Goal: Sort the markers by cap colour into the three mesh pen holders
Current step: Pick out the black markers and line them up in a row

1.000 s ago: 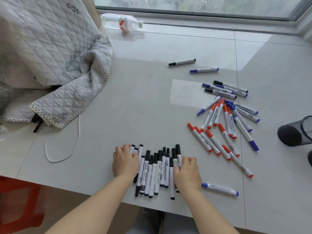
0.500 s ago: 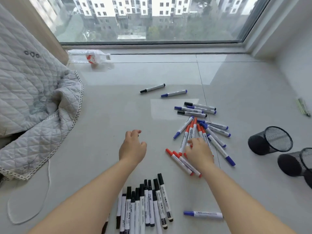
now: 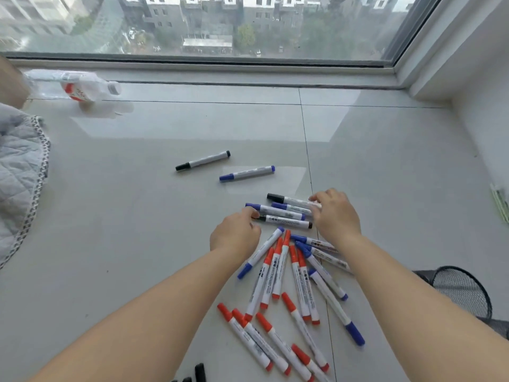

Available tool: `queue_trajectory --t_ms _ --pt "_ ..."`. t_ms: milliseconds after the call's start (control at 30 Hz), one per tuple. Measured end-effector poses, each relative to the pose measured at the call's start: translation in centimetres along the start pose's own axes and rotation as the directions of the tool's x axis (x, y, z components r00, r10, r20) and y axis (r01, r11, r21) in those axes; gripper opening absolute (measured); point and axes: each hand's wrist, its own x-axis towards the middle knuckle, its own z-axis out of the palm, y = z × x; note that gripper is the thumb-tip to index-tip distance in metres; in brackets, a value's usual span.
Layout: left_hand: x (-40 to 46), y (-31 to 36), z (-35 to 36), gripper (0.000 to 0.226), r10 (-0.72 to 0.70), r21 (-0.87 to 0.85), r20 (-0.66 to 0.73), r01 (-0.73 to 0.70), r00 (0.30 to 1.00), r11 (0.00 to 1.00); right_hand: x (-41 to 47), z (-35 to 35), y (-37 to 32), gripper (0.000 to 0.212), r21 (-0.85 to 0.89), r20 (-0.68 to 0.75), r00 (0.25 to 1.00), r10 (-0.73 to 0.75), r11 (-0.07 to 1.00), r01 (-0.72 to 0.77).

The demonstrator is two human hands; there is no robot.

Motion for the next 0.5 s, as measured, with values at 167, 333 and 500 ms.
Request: queue_trajectory --t_ms 167,333,500 --pt "1.8 2.1 2.2 0.026 0.201 0.136 -0.057 -0.192 0.978 0.972 3.4 1.1 0.4 0.029 -0.052 0.066 0.995 -0.077 0.995 0.080" --pt "3.2 2.5 3.5 0.023 0.286 0.272 -0.067 -0.258 0.956 0.927 5.3 2.4 0.3 0.023 0.006 0.074 0.989 -0.125 0.992 0.125" --pt "3.6 2.1 3.7 0.024 0.383 0.381 -0.062 -0.333 0.922 0.862 5.6 2.5 0.1 0.028 0.004 0.160 0.960 -0.231 0.972 0.233"
